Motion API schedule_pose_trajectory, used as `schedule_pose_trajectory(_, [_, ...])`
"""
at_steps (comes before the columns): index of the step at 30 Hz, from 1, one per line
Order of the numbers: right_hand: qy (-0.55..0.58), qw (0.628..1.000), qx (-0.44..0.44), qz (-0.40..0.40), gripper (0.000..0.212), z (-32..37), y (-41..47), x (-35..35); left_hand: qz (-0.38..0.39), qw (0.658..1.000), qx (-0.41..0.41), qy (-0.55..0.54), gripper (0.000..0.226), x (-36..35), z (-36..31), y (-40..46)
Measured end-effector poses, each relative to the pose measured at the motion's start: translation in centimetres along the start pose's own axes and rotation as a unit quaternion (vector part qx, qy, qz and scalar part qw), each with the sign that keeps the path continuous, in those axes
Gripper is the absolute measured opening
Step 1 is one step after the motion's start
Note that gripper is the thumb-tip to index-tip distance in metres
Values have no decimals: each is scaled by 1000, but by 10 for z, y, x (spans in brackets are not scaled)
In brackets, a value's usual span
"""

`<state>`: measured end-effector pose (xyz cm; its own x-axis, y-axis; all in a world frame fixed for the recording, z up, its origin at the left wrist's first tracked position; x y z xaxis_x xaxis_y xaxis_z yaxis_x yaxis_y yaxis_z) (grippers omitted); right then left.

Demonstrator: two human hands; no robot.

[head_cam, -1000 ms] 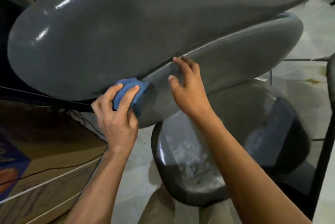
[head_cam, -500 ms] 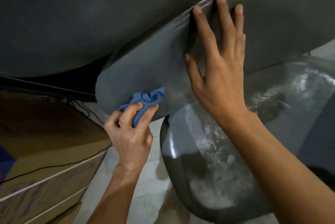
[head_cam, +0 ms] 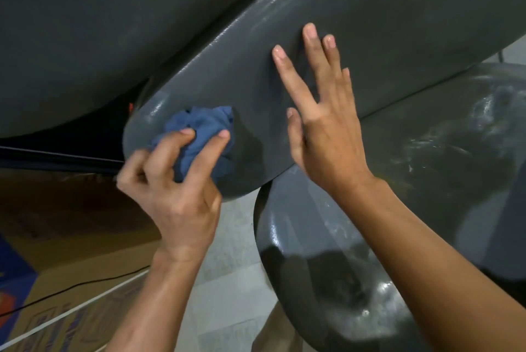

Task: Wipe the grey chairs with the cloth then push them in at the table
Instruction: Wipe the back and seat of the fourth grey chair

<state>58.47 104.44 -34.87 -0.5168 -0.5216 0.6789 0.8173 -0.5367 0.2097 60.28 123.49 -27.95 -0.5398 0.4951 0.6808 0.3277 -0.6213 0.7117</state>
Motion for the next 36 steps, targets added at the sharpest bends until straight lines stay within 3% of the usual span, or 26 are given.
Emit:
schedule_pose_trajectory(4, [-10,1000,24,2,95,-8,-5,-2,182,981,-65,28,53,-69,-35,-91])
schedule_pose_trajectory(7, [-21,999,23,21,98,-17,-10,-8,327,929,-170,13,45,-123,-66,-150])
schedule_pose_trajectory(10, [-42,998,30,39,99,-26,-14,-14,373,900,-225,-14,44,-140,-74,-160])
schedule_pose_trajectory(14, [-74,996,29,47,100,-31,-16,-16,316,933,-169,-29,32,-110,-57,-105])
schedule_pose_trajectory(18, [-71,995,26,59,99,-32,-16,-14,149,987,-65,-12,44,-55,-31,-3])
schedule_pose_trajectory(23, [-60,996,21,57,97,-34,-14,-13,-6,999,-37,13,35,-15,-17,76])
schedule_pose_trajectory(26, [-45,998,14,46,97,-38,-14,-13,-44,997,-41,42,36,-24,-27,68])
schedule_pose_trajectory(28, [-33,999,8,42,97,-44,-14,-15,-9,997,-63,49,42,-47,-44,30])
schedule_pose_trajectory(30, [-24,998,-6,51,95,-55,-17,-18,95,987,-119,42,44,-90,-66,-27])
schedule_pose_trajectory(33, [-16,997,-33,68,94,-77,-25,-22,279,912,-298,43,33,-152,-103,-116])
schedule_pose_trajectory(35, [-5,996,-56,69,91,-92,-33,-22,346,875,-338,32,33,-167,-107,-129])
schedule_pose_trajectory(36, [2,995,-68,67,90,-98,-36,-21,356,875,-327,26,34,-166,-105,-119])
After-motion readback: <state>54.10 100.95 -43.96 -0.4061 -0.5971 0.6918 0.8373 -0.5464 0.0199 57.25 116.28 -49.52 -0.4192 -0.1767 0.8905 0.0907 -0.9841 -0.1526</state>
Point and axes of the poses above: each hand's wrist, its own y-axis towards the middle knuckle, its own x-axis out of the back of the hand, z = x × y, the point moved 10 cm from there along y, towards the middle knuckle, and after that the axes turned 8 degrees about -x, right-handed, at the moved point
